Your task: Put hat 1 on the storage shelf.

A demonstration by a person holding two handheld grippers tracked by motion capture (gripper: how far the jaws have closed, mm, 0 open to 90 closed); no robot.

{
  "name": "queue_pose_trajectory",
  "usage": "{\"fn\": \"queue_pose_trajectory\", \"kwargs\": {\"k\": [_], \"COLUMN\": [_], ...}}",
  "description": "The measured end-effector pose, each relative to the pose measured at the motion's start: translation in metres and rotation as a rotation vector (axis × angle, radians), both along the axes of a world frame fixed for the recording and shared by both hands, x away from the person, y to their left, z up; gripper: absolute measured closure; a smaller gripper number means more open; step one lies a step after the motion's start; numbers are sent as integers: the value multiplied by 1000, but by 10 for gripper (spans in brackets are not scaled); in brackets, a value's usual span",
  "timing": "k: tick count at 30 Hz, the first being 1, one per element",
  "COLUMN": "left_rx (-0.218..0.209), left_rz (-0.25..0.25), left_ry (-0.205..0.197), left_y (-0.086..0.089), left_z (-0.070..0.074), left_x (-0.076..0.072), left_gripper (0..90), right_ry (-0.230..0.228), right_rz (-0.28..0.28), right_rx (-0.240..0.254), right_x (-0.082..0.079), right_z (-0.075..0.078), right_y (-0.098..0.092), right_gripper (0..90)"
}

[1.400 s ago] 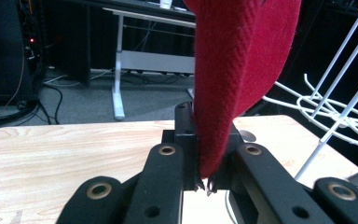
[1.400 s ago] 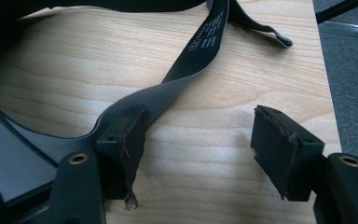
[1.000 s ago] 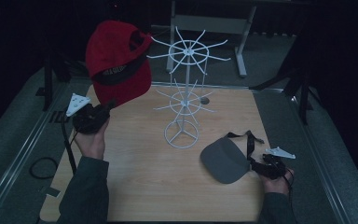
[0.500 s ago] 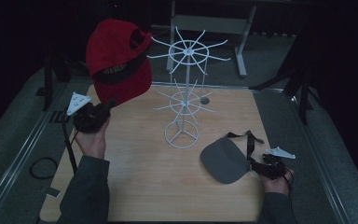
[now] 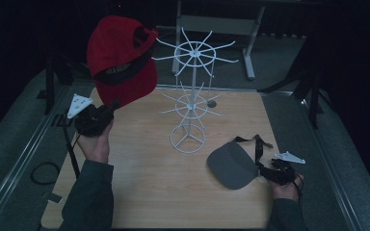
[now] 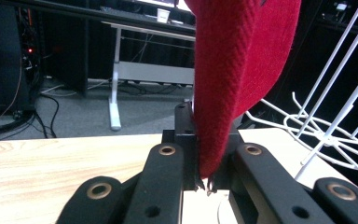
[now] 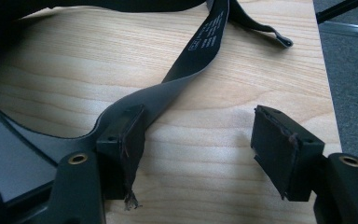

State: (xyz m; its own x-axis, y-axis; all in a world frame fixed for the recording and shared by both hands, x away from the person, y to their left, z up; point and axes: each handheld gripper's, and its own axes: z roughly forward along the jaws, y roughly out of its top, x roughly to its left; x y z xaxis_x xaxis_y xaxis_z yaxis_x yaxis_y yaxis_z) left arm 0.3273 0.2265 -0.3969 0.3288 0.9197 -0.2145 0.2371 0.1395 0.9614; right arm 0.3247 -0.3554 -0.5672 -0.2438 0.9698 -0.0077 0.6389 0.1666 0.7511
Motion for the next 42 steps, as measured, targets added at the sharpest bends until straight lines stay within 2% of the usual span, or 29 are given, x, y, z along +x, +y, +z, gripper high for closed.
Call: {"fn": "queue_pose_trajectory", "kwargs": {"k": [20,26,42], "left_rx": [-28,-11,22], "left_rz": [-53,-72,-76], "left_ry": [-58,-52,-32], "left_y": [-1,-4,-8], "left_z": [5,3,-2], "left_x": [-5,-4,-4], "left_gripper": [860,860,859], "right_ry": [0,0,0], "right_rz": [0,0,0], "right_rx": [0,0,0], "right_x": [0,0,0], "right_z": [0,0,0], "right_y": [0,0,0], "right_gripper": [347,347,347]}}
